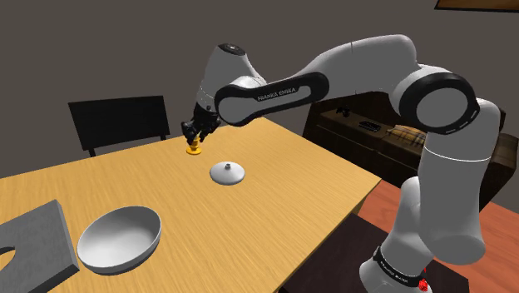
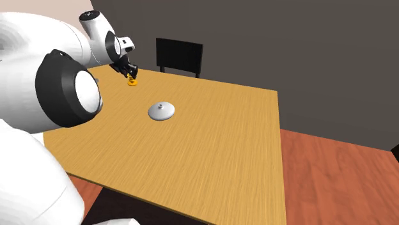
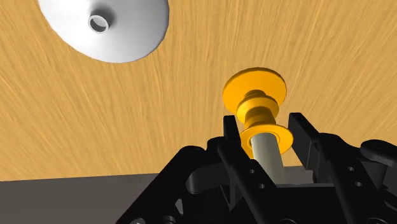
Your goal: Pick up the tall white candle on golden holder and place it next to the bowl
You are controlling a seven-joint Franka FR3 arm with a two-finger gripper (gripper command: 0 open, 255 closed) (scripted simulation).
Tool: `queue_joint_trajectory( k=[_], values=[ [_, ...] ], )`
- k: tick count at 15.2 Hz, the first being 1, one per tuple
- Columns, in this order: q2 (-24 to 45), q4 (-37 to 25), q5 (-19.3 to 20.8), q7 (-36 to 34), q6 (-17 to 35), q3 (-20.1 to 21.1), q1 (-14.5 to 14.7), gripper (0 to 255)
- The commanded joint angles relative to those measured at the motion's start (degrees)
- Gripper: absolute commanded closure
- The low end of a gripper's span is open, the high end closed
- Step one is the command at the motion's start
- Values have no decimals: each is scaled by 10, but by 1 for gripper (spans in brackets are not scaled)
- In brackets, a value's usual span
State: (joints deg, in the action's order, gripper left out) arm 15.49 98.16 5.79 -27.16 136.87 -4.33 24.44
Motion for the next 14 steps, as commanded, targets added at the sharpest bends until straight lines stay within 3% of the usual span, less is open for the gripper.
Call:
queue_joint_trajectory(
  k=[1, 8, 14],
  values=[
    [21, -29, 11, -27, -10, 4, 16, 255],
    [126, -175, 35, -99, -60, 13, 69, 255],
    [255, -374, 44, -140, -138, 17, 111, 255]
  ],
)
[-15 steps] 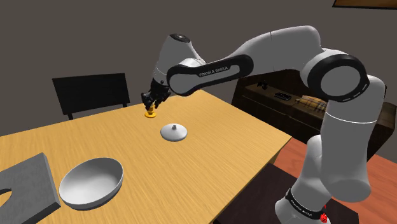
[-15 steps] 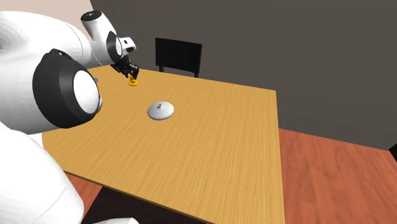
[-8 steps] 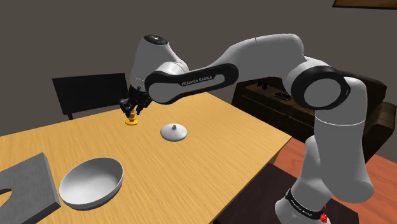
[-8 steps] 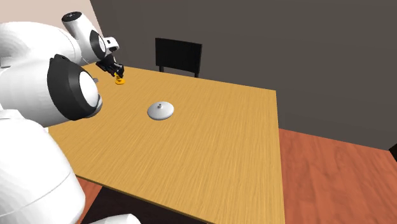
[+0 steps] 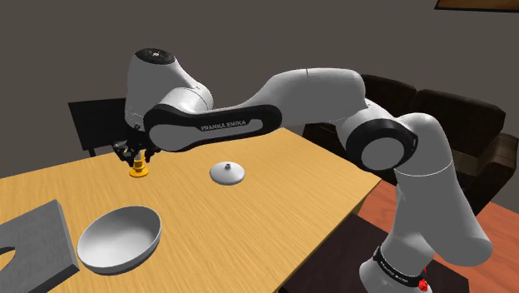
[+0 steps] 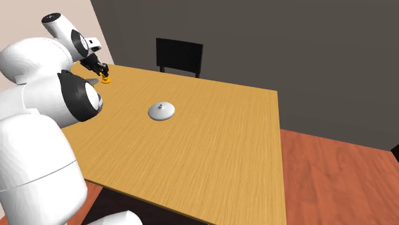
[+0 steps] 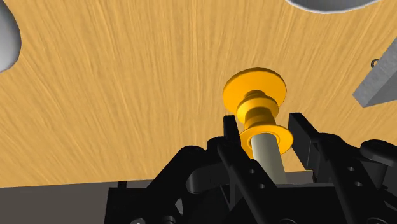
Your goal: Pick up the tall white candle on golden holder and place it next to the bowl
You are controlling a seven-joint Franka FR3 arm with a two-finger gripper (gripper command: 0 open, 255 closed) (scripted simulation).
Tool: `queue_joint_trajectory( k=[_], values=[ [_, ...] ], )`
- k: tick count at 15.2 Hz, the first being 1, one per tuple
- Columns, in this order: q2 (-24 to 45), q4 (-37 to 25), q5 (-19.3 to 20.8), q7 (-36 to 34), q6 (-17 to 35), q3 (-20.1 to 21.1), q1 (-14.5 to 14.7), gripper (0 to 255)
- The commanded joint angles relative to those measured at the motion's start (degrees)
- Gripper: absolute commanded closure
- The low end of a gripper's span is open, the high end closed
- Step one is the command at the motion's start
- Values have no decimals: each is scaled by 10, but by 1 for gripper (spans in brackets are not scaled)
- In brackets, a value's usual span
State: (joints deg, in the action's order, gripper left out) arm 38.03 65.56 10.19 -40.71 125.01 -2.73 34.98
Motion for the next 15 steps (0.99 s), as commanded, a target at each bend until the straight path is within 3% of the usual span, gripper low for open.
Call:
queue_joint_trajectory(
  k=[1, 3, 15],
  values=[
    [59, -96, 1, -10, -40, 1, 13, 255],
    [112, -184, 0, -14, -77, 1, 21, 255],
    [108, -85, 7, -33, 17, -2, 23, 255]
  ],
)
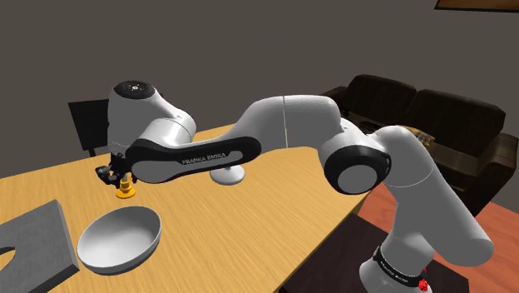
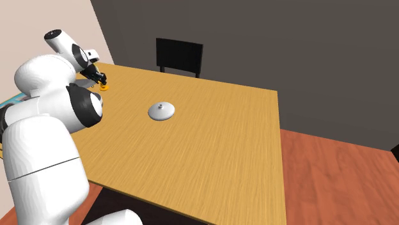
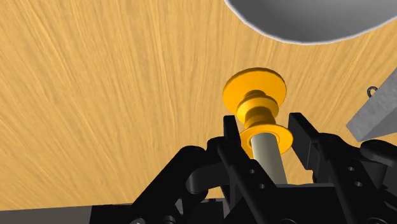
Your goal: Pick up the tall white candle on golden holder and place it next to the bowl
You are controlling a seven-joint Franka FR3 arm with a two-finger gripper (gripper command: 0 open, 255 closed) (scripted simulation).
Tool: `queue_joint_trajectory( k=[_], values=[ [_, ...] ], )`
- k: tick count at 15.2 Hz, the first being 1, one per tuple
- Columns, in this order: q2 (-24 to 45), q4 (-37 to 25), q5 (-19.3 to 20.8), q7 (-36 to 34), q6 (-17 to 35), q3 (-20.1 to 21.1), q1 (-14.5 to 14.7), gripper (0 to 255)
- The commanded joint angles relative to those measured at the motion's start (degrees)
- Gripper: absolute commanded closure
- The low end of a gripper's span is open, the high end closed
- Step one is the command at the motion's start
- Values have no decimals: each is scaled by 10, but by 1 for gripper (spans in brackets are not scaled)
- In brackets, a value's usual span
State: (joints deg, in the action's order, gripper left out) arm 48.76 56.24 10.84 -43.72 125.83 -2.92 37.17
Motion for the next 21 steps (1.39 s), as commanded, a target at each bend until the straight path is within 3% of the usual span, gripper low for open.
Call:
queue_joint_trajectory(
  k=[1, 15, 21],
  values=[
    [2, 13, 2, -4, 15, -1, 1, 255],
    [39, 61, 9, -23, 99, -6, 2, 255],
    [39, 61, 9, -23, 99, -6, 2, 255]
  ],
)
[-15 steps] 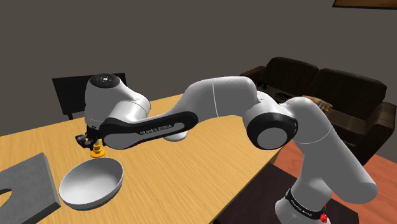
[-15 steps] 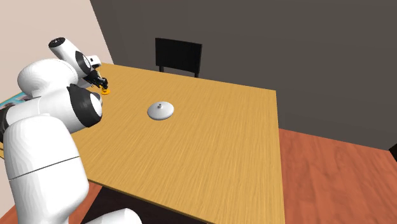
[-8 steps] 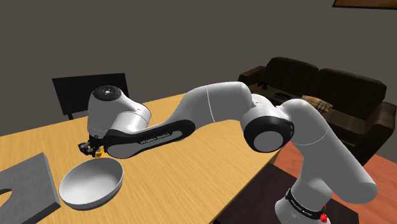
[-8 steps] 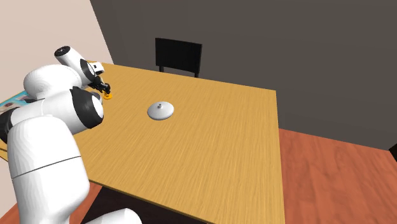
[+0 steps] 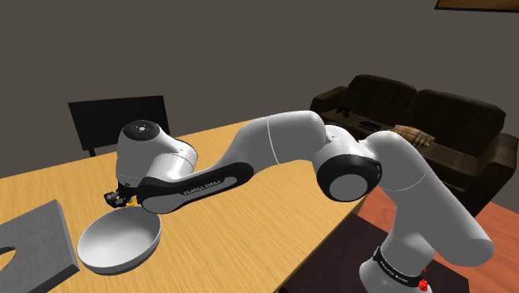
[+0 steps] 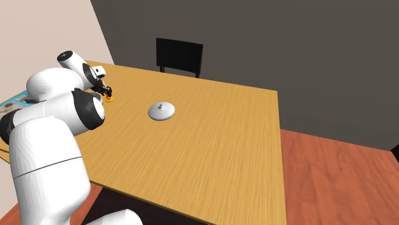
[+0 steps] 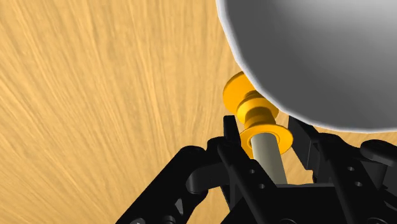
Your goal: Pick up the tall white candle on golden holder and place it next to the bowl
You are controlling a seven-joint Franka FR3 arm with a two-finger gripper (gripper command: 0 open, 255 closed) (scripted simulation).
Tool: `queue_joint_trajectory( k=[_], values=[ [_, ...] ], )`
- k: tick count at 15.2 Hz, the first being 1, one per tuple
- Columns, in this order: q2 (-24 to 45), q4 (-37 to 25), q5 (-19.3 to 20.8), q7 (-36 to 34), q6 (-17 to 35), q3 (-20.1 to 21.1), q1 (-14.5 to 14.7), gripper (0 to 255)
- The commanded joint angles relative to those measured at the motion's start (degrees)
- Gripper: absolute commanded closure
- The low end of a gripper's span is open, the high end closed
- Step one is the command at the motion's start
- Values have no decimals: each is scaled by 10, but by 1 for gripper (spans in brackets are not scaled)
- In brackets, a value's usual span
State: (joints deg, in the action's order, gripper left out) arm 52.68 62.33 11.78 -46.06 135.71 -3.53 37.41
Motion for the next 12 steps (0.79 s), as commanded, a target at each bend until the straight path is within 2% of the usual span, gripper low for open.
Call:
queue_joint_trajectory(
  k=[1, 2, 3, 8, 12],
  values=[
    [0, 0, 0, 0, 0, 0, 0, 255],
    [0, 0, 0, 0, 0, 0, 0, 255],
    [0, 0, 0, 0, 0, 0, 0, 0],
    [0, 0, 0, 0, 0, 0, 0, 0],
    [-76, 66, 4, -6, -12, -1, 10, 0]
  ],
)
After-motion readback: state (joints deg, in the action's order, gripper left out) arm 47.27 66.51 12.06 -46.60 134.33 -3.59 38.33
